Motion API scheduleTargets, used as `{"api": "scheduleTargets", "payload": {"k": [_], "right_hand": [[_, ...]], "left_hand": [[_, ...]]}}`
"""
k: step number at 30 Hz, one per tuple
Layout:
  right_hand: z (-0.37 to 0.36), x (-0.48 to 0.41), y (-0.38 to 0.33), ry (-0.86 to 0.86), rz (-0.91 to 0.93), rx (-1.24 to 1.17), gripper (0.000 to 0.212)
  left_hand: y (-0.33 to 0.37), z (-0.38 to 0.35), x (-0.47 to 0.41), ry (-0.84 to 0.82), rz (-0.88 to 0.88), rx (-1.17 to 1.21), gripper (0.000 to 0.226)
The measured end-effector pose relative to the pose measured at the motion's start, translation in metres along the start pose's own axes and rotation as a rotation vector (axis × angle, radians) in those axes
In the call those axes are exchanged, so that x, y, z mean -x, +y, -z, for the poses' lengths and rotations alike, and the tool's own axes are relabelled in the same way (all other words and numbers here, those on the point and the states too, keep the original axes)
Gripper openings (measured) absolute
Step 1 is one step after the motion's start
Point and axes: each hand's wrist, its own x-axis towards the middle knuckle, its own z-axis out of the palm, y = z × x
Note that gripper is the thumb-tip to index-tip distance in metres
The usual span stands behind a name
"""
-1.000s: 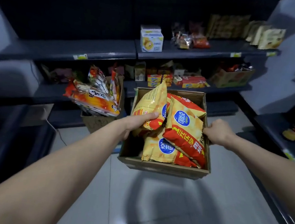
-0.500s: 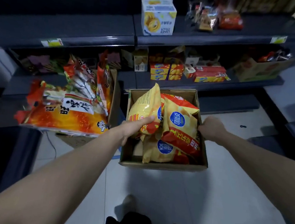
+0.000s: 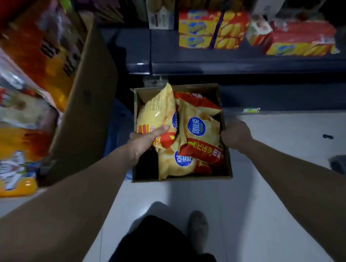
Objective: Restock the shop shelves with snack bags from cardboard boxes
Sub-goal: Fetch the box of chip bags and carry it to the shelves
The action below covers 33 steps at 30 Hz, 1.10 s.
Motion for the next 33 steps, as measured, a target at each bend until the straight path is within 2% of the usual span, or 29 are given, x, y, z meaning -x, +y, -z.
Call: {"api": "scheduleTargets", "payload": {"k": [2, 6, 11, 19, 26, 28, 30, 33], "right_hand": [[-0.028, -0.037, 0.006, -0.019, 0.012, -0.004, 0.037], [-0.08, -0.092, 0.016, -0.059, -0.001, -0.052, 0.037], [-0.142, -0.146, 0.03, -0.082, -0.041, -0.123, 0.033], [-0.208, -0.206, 0.037, -0.116, -0.04, -0.117, 0.036], [-0.223, -0.215, 0.034, -0.099, -0.091, -0.168, 0.032], [-0.213, -0.202, 0.027, -0.055, -0.075, -0.137, 0.024], [-0.198, -0.187, 0.016, 0.0, -0.034, -0.111, 0.026], [-0.16, -0.16, -0.001, -0.046, 0.102, -0.097, 0.026]], "left_hand": [[-0.015, -0.004, -0.046, 0.015, 0.024, 0.024, 0.14], [-0.049, -0.007, -0.134, 0.036, 0.077, 0.03, 0.141], [-0.084, -0.01, -0.22, 0.022, 0.151, 0.04, 0.129], [-0.121, -0.009, -0.295, 0.079, 0.177, 0.026, 0.125], [-0.099, -0.02, -0.276, 0.232, 0.189, -0.005, 0.148], [-0.087, -0.028, -0.259, 0.289, 0.178, -0.041, 0.137], [-0.073, -0.038, -0.239, 0.389, 0.157, -0.133, 0.119], [-0.04, -0.053, -0.202, 0.491, 0.159, -0.219, 0.098]]}}
